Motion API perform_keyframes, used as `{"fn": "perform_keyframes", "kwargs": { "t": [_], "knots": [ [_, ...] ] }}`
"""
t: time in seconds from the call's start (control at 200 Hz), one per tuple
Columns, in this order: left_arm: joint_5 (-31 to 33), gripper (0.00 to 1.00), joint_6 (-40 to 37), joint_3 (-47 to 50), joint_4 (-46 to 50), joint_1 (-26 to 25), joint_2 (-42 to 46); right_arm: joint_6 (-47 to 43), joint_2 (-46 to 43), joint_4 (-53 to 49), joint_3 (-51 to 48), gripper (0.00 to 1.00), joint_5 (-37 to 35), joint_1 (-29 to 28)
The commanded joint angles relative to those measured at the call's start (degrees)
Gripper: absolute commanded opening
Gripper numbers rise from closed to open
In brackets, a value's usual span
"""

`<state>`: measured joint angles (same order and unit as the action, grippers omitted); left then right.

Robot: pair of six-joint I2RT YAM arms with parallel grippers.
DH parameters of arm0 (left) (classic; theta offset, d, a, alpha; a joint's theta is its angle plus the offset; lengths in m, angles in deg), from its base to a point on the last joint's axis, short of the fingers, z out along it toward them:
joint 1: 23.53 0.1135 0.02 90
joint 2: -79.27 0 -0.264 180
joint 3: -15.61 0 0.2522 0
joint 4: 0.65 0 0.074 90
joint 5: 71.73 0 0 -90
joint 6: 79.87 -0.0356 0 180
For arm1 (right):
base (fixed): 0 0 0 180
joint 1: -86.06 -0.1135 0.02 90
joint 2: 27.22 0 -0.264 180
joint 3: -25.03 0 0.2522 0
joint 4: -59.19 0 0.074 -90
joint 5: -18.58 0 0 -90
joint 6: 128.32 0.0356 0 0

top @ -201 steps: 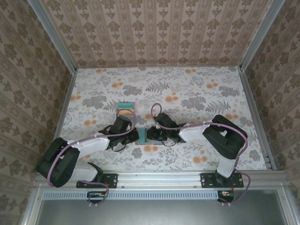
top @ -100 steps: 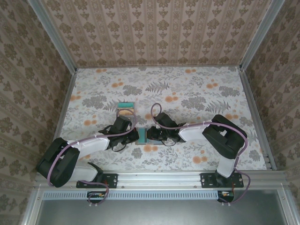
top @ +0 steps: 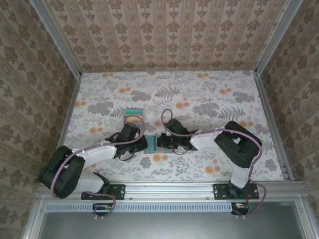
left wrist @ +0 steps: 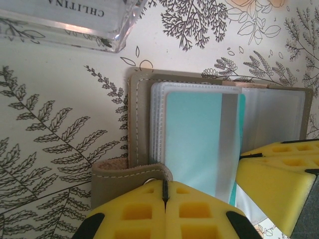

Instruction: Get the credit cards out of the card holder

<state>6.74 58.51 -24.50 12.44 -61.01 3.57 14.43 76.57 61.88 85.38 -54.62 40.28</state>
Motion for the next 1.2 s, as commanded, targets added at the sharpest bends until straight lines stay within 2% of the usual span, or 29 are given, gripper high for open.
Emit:
{"fn": "perform_keyframes", "kwargs": {
  "t": [0.0, 0.24, 0.475, 0.565, 0.79, 0.995, 1.16, 1.19],
  "knots": [
    [0.2, 0.0, -0.6, 0.0, 3.9, -0.2, -1.4, 0.7, -0.2, 1.9, -1.4, 0.0, 0.7, -0.1],
    [0.4, 0.0, -1.2, 0.4, 5.7, 1.8, 0.4, 0.6, -3.2, 1.9, -4.7, 0.0, -0.5, 0.9],
    [0.0, 0.0, -1.4, 0.5, 5.8, 1.9, 1.2, 0.6, -2.5, 2.4, -4.5, 0.0, -0.2, 1.1],
    [-0.6, 0.0, -1.5, 0.5, 5.1, 1.7, 0.7, 0.8, -1.6, 3.0, -3.8, 0.15, 0.3, 1.1],
    [-0.9, 0.0, -1.7, 0.1, 4.9, 1.1, -0.1, 0.7, 0.3, 3.3, -1.4, 0.21, 0.9, 1.0],
    [-0.4, 0.0, -1.8, 0.0, 5.5, 0.9, -0.4, 0.9, 1.4, 3.6, -1.0, 0.19, 0.8, 1.0],
    [0.3, 0.0, -2.1, -0.5, 7.1, 0.9, -0.4, 1.0, 1.0, 3.5, -1.4, 0.0, 0.0, 1.1],
    [0.5, 0.0, -2.1, -0.6, 7.4, 0.9, -0.4, 1.0, 0.9, 3.4, -1.5, 0.0, -0.1, 1.2]
  ]
}}
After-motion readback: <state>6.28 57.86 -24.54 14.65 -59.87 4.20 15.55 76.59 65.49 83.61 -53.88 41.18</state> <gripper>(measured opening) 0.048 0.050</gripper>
